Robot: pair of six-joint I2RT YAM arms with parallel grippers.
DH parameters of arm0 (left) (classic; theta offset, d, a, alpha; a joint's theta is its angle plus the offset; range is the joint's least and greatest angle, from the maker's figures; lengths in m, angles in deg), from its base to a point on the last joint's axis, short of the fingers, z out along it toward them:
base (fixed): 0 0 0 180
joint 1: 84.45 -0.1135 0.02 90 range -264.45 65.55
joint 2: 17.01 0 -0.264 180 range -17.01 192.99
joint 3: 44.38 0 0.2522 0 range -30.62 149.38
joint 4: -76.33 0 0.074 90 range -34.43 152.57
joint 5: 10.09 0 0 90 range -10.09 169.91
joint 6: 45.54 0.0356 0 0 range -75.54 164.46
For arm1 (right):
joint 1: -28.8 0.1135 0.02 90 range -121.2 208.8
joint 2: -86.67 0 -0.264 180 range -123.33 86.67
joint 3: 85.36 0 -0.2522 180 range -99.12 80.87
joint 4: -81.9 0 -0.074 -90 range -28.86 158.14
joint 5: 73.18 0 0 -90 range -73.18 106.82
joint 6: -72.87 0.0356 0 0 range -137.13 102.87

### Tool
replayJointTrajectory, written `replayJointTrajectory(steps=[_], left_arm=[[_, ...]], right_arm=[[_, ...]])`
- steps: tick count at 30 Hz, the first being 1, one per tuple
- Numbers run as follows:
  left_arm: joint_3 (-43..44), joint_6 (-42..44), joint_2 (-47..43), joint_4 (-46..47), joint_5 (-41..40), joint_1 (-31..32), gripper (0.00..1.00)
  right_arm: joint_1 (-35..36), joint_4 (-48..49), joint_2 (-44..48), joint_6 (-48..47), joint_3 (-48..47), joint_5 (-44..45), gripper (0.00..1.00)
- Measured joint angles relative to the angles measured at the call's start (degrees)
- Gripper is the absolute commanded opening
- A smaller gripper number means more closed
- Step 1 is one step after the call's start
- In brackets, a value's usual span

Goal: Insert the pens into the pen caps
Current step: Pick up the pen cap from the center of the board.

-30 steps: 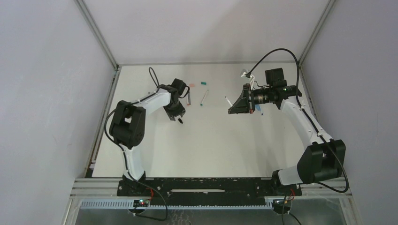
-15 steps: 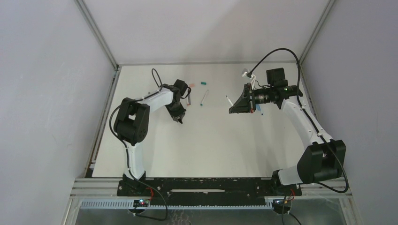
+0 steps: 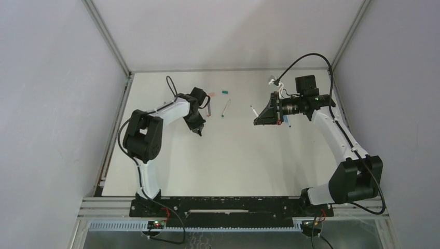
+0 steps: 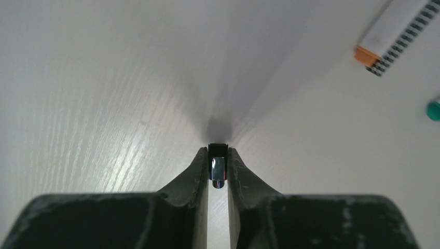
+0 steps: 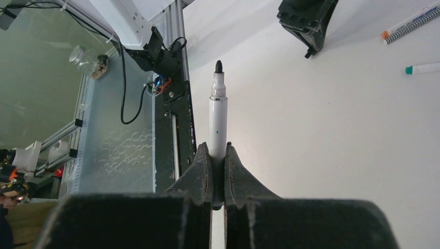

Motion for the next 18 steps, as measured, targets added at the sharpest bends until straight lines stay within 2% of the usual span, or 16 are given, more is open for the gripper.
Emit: replayJointTrajectory(steps=[3, 7, 13, 18], left_arm=[[-2.49, 1.03, -3.85, 2.03, 0.07, 0.00, 0.00], [-9.68, 4.39, -15.67, 8.31, 1.20, 0.09, 0.00], [-23.93, 10.12, -38.62, 27.50, 9.05, 0.72, 0.00], [-29.90, 15.17, -51.56, 43.56, 14.71, 3.19, 0.00]], right_arm=[[0.00, -0.09, 0.00, 0.02, 0.00, -0.04, 0.00], [0.33, -2.99, 0.00, -1.70, -0.17, 0.26, 0.00], [2.14, -13.38, 0.02, -10.80, -7.10, 3.82, 0.00], [3.63, -18.40, 1.16, -16.72, -13.53, 7.23, 0.00]])
